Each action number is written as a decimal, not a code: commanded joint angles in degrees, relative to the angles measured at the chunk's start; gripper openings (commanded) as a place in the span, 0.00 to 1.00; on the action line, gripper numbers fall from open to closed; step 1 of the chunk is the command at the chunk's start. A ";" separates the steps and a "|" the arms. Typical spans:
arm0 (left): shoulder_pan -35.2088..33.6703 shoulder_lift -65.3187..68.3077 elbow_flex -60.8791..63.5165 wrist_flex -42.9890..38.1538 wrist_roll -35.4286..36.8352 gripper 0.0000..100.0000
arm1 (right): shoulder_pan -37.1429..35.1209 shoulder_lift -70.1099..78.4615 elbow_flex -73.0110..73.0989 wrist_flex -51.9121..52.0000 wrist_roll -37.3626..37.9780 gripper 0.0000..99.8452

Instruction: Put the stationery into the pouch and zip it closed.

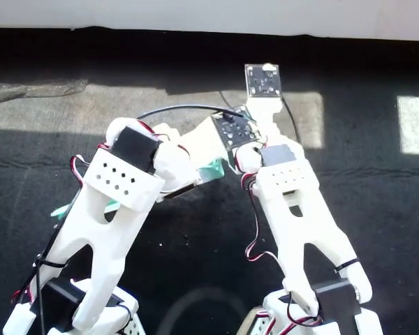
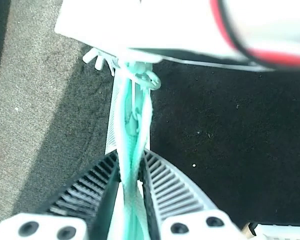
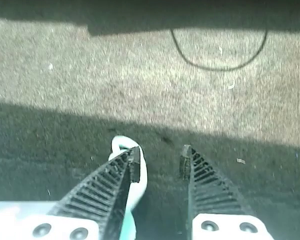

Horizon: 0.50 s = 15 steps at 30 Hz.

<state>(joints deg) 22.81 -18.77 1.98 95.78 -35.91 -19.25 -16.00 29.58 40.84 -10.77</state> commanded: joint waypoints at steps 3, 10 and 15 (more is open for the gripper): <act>-1.80 -2.33 -3.38 0.09 0.35 0.01 | -0.57 -0.66 -1.63 9.01 0.79 0.14; -5.58 -2.15 -3.38 0.09 0.26 0.01 | -0.57 -9.45 -1.19 18.68 7.91 0.14; -5.76 -2.15 -3.38 0.09 0.44 0.01 | -0.92 -20.09 -0.92 22.64 8.88 0.14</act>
<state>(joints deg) 18.68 -18.86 1.54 95.87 -35.82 -19.69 -29.89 29.58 62.02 -2.77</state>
